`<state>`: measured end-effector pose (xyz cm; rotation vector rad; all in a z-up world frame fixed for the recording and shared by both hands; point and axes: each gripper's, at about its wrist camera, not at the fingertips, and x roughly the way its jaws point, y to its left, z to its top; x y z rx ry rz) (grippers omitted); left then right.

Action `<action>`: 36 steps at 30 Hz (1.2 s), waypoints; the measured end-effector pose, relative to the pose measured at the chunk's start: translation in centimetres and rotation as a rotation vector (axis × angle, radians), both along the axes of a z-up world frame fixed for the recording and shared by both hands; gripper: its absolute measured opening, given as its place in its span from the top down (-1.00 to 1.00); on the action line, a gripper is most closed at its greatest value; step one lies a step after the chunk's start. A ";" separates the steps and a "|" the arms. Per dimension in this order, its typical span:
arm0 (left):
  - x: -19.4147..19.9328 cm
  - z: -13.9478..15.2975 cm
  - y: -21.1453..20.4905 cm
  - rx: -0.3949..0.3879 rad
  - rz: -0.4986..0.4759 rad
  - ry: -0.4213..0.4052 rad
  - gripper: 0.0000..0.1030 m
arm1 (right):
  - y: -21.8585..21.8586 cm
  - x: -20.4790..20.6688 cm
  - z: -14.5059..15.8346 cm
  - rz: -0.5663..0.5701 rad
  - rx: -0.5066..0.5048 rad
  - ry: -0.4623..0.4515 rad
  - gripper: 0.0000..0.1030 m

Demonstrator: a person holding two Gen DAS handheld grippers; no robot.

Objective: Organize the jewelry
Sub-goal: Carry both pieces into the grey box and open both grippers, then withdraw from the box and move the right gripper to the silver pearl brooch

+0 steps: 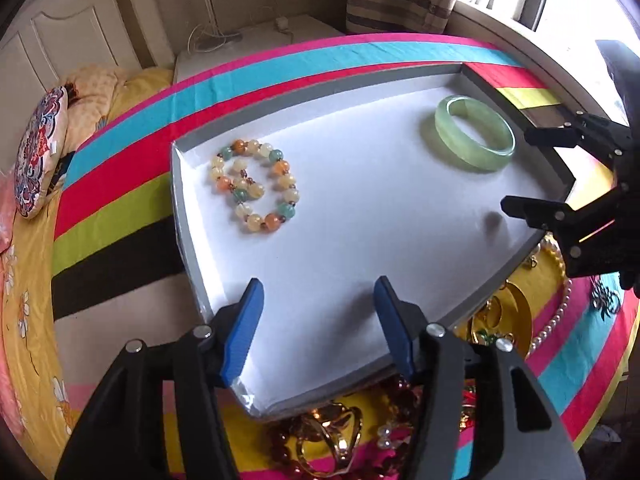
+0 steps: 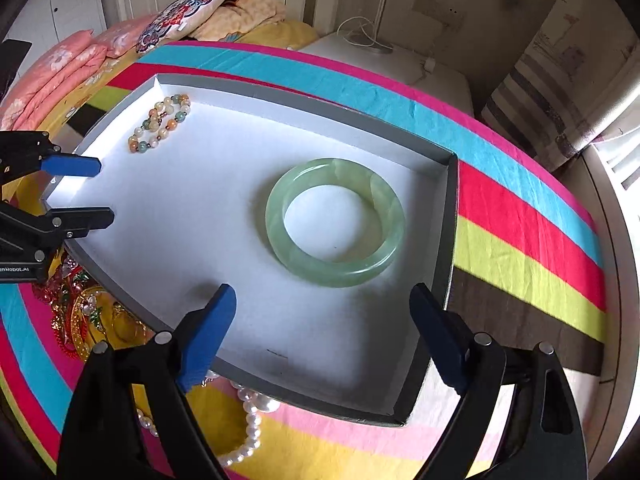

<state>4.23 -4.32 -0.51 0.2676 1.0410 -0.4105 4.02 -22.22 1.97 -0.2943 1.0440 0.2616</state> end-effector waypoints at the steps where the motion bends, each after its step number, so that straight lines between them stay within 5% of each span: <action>1: -1.2 -0.1 -0.2 -0.008 -0.002 -0.012 -0.10 | 0.0 -1.3 0.0 -0.001 0.003 -0.005 -0.68; 7: -6.8 -0.4 -0.6 -0.018 -0.016 -0.041 -0.09 | 0.0 -7.5 0.1 -0.019 0.022 -0.034 -0.68; 10: -9.0 0.2 -0.4 -0.002 0.017 -0.095 -0.12 | -0.4 -10.9 1.2 -0.022 0.039 -0.131 -0.68; 15: -15.3 3.7 2.2 -0.055 0.127 -0.332 -0.96 | -4.3 -19.5 3.7 -0.058 0.239 -0.277 -0.81; 17: -18.0 4.3 3.7 -0.102 0.187 -0.402 -0.96 | -6.2 -22.1 3.6 -0.083 0.285 -0.300 -0.82; 21: -20.7 3.5 6.9 -0.249 0.328 -0.384 -0.96 | -8.1 -24.1 1.6 -0.109 0.283 -0.255 -0.80; 28: -21.4 -0.1 11.5 -0.412 0.503 -0.263 -0.96 | -8.3 -22.4 0.2 -0.156 0.383 -0.190 -0.36; 32: -22.4 0.1 11.6 -0.338 0.496 -0.294 -0.96 | -9.0 -21.2 -0.2 -0.220 0.507 -0.129 -0.22; 36: -23.0 0.9 9.7 -0.260 0.440 -0.338 -0.96 | -7.9 -21.0 -0.5 -0.257 0.419 -0.144 0.18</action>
